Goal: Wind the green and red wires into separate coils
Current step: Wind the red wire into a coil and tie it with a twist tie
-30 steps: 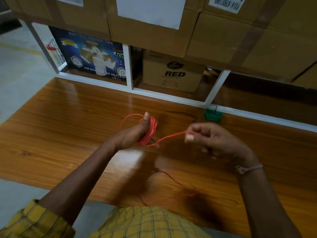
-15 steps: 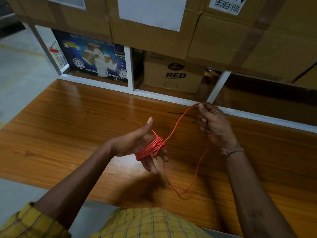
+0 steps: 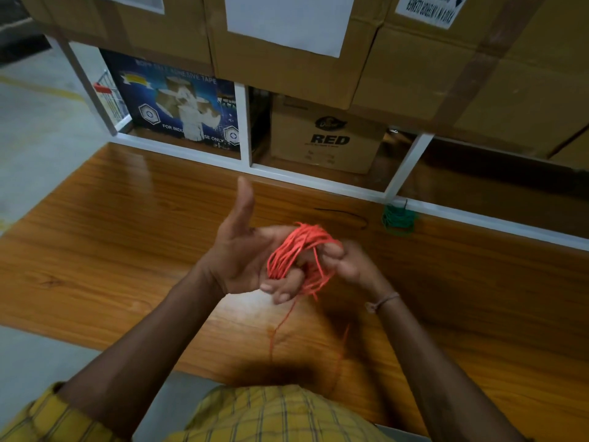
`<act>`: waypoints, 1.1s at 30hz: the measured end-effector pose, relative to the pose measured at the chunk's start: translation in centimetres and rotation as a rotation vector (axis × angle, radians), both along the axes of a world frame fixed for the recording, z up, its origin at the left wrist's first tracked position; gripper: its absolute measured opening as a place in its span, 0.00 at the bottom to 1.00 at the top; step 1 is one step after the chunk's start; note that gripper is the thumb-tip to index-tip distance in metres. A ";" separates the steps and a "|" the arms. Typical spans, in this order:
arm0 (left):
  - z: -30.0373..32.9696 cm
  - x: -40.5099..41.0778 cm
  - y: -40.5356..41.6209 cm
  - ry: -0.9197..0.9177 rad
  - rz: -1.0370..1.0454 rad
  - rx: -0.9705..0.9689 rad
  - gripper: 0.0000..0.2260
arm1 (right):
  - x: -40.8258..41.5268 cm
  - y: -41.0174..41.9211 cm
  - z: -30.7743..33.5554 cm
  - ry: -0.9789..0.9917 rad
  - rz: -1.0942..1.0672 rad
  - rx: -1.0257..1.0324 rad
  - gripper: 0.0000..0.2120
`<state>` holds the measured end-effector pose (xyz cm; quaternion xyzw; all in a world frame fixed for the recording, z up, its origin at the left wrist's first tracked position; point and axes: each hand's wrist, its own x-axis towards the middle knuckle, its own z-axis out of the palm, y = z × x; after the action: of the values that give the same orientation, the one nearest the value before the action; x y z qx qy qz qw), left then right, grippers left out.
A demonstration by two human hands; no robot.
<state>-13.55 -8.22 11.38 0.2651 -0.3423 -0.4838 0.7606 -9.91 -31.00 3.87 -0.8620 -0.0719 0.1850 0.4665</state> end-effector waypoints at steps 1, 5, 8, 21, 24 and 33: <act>0.0 0.2 0.1 0.051 0.033 -0.022 0.64 | -0.8 0.7 -0.5 0.015 0.056 -0.044 0.12; -1.0 1.4 0.9 0.163 0.305 0.019 0.63 | -3.2 2.0 -0.8 0.093 0.218 -0.079 0.13; -2.2 2.1 1.2 0.159 0.539 0.171 0.63 | -4.7 2.6 1.2 0.052 0.336 -0.071 0.12; -3.5 1.3 1.6 -0.729 0.827 1.219 0.57 | -3.3 -2.5 9.6 0.117 0.339 0.068 0.10; -3.5 1.2 2.1 -0.630 0.683 1.161 0.52 | -1.9 -4.2 9.9 0.038 0.271 0.156 0.11; -1.7 0.5 0.8 -0.199 0.276 0.366 0.61 | 1.1 -3.2 4.4 -0.187 0.024 0.012 0.09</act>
<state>-13.10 -7.42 9.71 0.4890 -0.2826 -0.4010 0.7212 -8.84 -34.22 8.28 -0.8719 -0.1265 0.1090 0.4604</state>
